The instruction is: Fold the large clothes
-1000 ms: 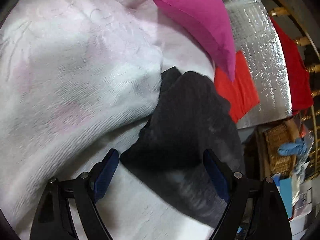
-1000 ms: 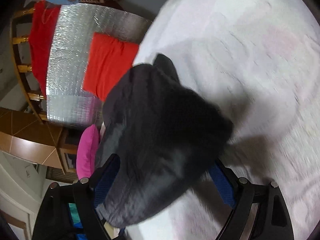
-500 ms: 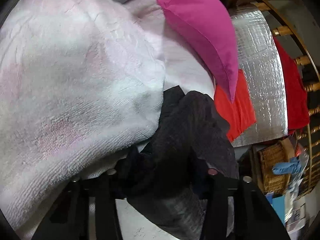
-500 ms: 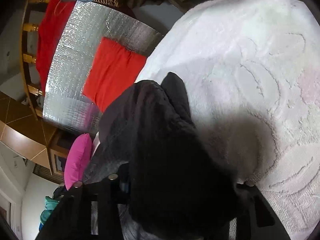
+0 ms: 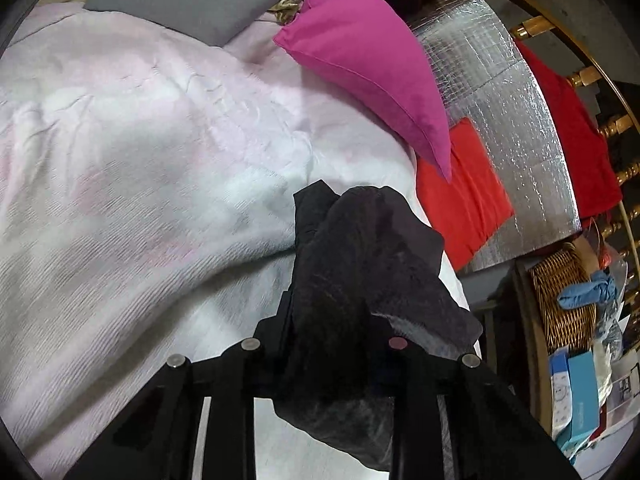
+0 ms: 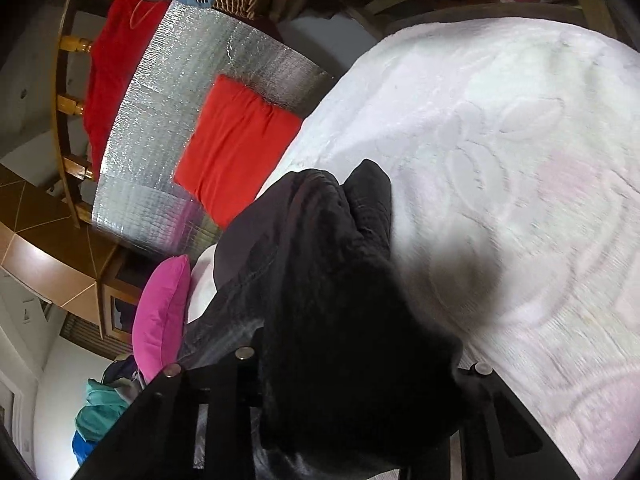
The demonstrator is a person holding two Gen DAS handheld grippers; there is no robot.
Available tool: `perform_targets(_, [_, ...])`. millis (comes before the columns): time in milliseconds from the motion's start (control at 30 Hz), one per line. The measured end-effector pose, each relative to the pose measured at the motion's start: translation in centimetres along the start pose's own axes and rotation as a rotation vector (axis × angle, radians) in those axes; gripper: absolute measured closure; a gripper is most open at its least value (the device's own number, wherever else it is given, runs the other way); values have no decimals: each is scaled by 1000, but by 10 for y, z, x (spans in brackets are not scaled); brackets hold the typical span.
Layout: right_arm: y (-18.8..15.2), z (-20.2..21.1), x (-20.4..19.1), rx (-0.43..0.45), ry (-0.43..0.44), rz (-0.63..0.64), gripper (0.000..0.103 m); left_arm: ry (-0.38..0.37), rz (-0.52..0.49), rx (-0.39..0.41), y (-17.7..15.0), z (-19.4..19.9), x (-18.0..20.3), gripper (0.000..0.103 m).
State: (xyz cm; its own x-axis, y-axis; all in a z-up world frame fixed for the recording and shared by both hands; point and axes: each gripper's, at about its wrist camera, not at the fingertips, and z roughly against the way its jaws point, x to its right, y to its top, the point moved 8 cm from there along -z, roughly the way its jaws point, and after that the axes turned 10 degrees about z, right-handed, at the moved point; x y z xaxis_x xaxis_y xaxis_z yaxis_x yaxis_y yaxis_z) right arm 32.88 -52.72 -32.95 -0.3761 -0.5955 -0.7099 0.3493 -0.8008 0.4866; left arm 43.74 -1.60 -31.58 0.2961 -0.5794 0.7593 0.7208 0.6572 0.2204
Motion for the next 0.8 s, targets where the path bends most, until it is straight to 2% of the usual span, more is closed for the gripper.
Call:
perform_targets(333, [-28, 48, 10, -33, 7, 5, 67, 34, -45, -3, -32, 52, -30, 79])
perform_targets(667, [-76, 98, 33, -82, 36, -18, 67, 58, -36, -21, -78, 103, -86, 79])
perform_targets(733, [-85, 101, 39, -104, 40, -26, 67, 63, -34, -36, -79, 102, -91, 77])
perform_targets(800, [-90, 101, 45, -128, 42, -31, 61, 84, -33, -68, -77, 100, -94, 67])
